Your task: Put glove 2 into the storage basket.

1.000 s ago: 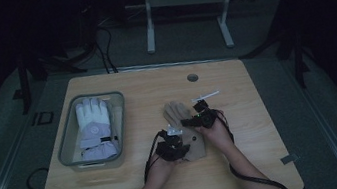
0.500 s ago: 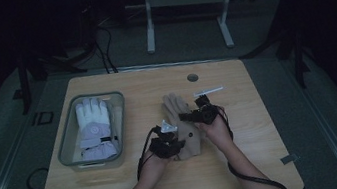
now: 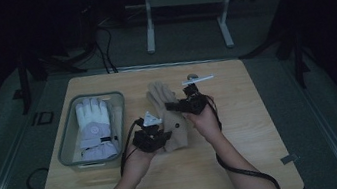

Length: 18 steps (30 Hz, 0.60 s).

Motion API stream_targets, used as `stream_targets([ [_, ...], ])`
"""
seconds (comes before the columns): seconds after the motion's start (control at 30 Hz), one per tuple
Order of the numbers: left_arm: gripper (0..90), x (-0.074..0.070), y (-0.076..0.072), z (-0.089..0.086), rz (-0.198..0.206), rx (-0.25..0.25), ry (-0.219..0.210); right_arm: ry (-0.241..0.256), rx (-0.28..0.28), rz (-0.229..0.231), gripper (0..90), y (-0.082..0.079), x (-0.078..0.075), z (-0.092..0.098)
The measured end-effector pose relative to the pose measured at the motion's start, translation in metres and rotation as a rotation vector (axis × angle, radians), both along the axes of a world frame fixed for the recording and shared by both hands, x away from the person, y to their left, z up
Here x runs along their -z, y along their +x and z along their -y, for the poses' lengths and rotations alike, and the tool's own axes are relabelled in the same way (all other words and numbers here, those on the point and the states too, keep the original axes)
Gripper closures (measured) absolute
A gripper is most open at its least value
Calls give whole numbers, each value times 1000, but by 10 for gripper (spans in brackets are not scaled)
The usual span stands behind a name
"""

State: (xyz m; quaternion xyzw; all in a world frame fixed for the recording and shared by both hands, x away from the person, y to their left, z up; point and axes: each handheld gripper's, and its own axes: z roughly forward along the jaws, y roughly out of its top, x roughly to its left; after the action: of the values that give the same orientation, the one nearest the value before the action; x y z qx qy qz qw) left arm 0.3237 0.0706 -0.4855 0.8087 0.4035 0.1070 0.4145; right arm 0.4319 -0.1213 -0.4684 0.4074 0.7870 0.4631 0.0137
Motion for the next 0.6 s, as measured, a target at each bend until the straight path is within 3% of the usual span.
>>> stream_targets([
  [0.27, 790, -16, -6, -36, 16, -47, 5, 9, -51, 16, 712, 3, -17, -38],
  [0.47, 791, -31, -10, -65, 30, -75, 34, 25, -101, 21, 712, 7, -33, -74],
  [0.57, 790, -36, -11, -80, 31, -90, 44, 25, -106, 24, 711, 8, -34, -80],
  [0.6, 790, -38, -12, -91, 29, -101, 43, 28, -127, 30, 711, 9, -38, -100],
])
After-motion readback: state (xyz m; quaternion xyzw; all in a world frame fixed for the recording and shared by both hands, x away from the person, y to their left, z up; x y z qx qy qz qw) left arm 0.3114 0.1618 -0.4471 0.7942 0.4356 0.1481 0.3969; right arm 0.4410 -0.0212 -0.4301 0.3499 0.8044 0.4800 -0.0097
